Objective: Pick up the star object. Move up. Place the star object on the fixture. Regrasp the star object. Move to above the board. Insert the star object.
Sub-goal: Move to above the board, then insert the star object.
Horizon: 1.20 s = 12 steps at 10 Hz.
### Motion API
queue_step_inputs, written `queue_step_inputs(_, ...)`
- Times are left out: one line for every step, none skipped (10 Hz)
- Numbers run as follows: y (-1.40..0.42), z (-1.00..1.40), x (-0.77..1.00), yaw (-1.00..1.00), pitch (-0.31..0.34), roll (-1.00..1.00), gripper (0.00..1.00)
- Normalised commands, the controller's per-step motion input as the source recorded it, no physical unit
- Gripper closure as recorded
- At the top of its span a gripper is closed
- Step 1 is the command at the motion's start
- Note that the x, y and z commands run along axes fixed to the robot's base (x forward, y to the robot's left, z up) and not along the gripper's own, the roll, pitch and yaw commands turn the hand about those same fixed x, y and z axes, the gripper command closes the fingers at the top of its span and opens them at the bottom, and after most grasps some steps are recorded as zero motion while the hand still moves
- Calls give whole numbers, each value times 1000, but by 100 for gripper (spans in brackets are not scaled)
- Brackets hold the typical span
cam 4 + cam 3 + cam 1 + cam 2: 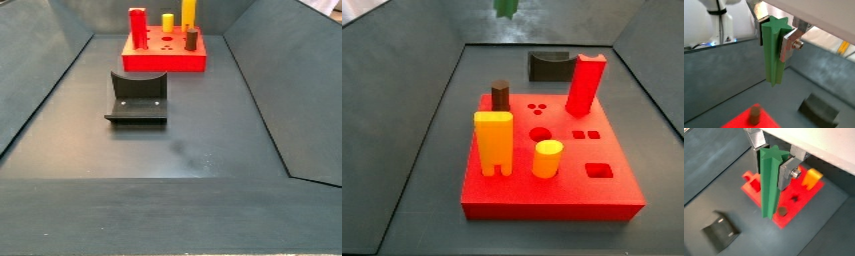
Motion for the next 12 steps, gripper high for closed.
queue_step_inputs(-65, 19, -240, -119, -274, -1000, 100)
queue_step_inputs(-37, 17, -190, -113, -254, -919, 100)
queue_step_inputs(-4, 6, -132, -68, -179, -603, 100)
queue_step_inputs(4, 3, -97, -41, -130, -412, 100)
queue_step_inputs(6, 4, -68, -30, -87, -278, 100)
queue_step_inputs(-23, -571, -14, -983, -103, -73, 100)
queue_step_inputs(-29, -563, -14, -977, -90, -74, 100)
queue_step_inputs(-31, -557, -17, -974, -90, -71, 100)
queue_step_inputs(-29, -577, -20, -974, -97, -71, 100)
queue_step_inputs(-117, -486, -31, -903, -126, -97, 100)
queue_step_inputs(-451, -377, -89, -571, -267, -166, 100)
queue_step_inputs(-680, -491, 0, -251, -149, -149, 100)
